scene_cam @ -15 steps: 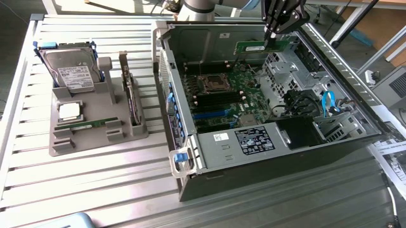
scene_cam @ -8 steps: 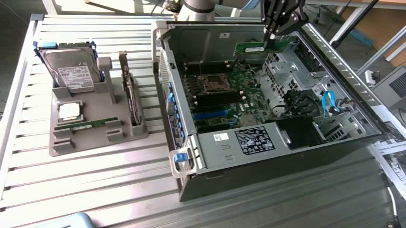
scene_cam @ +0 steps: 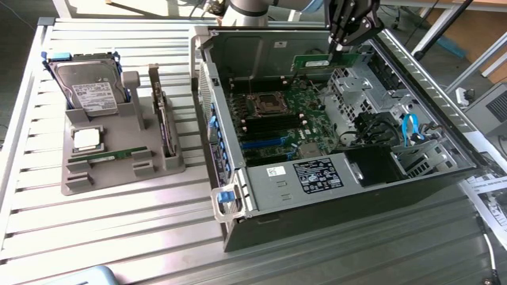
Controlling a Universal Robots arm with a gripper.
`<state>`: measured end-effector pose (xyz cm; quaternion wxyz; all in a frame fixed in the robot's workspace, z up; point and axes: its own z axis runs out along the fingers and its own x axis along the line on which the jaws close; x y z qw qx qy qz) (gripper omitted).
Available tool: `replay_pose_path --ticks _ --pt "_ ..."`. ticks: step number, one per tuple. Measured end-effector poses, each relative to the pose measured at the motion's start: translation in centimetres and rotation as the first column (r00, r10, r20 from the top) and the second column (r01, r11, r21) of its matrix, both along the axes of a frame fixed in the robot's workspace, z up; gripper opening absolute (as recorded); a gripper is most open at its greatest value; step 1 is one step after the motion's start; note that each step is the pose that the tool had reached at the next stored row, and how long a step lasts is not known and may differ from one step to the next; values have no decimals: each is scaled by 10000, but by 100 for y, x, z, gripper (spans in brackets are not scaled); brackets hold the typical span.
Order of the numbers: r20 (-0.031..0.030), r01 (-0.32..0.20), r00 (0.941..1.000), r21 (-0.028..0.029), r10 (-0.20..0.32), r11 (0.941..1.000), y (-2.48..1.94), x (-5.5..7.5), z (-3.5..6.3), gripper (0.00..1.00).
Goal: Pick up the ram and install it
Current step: 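Insert the ram into the slot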
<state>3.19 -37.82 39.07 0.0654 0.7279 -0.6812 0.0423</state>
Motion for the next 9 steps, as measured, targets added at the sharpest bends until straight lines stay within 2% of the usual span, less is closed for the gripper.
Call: replay_pose_path --ticks 9 --pt "0 0 10000 0 0 10000 1 0 -42 14"
